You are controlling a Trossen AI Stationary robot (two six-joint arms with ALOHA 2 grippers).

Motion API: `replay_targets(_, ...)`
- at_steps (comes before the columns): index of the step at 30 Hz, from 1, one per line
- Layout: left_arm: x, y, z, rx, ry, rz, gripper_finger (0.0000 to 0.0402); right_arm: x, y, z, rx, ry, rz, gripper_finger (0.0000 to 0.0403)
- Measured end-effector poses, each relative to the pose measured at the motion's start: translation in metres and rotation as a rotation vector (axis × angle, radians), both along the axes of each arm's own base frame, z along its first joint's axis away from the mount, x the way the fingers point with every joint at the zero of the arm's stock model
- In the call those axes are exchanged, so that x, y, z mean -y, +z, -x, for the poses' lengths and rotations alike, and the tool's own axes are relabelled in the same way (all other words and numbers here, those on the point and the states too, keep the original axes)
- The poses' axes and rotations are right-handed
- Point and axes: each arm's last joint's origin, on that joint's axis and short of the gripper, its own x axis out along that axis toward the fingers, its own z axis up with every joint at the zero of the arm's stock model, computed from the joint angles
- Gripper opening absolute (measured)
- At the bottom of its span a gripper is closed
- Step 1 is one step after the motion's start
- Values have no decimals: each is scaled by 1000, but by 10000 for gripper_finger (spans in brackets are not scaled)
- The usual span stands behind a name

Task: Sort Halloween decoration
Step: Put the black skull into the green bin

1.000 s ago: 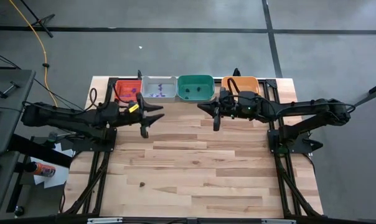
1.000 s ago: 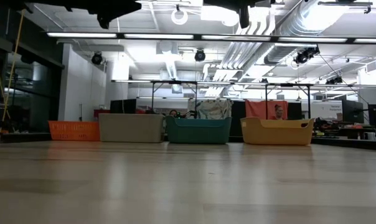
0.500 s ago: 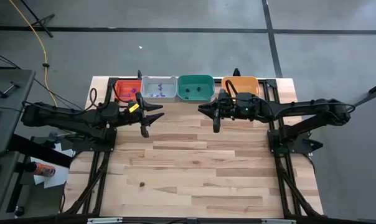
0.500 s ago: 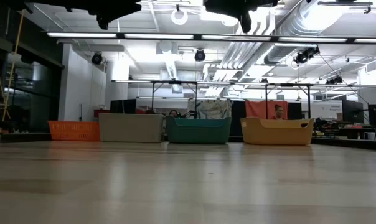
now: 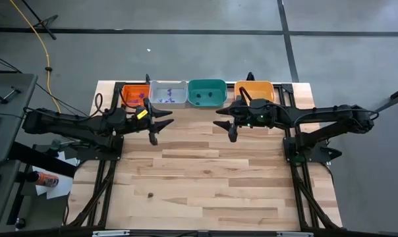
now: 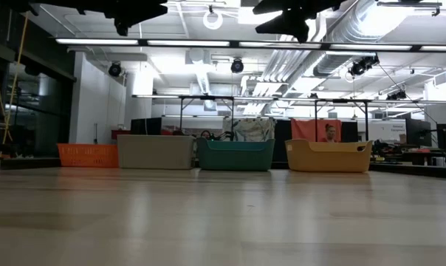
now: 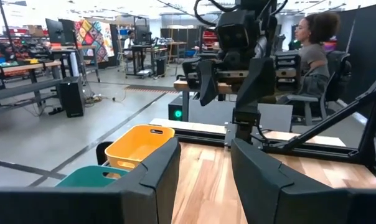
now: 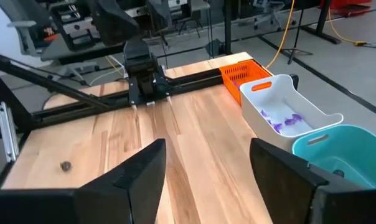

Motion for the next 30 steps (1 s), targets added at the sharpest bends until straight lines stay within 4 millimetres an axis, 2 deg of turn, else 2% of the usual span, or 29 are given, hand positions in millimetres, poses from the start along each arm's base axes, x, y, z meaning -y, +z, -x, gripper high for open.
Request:
replay_targets(9,-1,-2,0,-13,17,21,131,0,-1,0,-9,14,21,229)
replay_targets(13,0,0,0,27,-5,223,131,0,-1,0,-13,15,22,229)
replay_targets(16,7,12,-1,-71,-152,325,131,0,-2,0,-25,15,21,229)
replay_targets(20,30,20,-1,-395,-338,407,131,0,-3,0,-34,15,20,228)
replay_targets(24,68,20,0,-684,-452,332,131,0,-3,1,-39,15,19,229)
replay_targets(30,130,-20,4,-1008,-502,290,135,0,-5,1,-51,10,20,228)
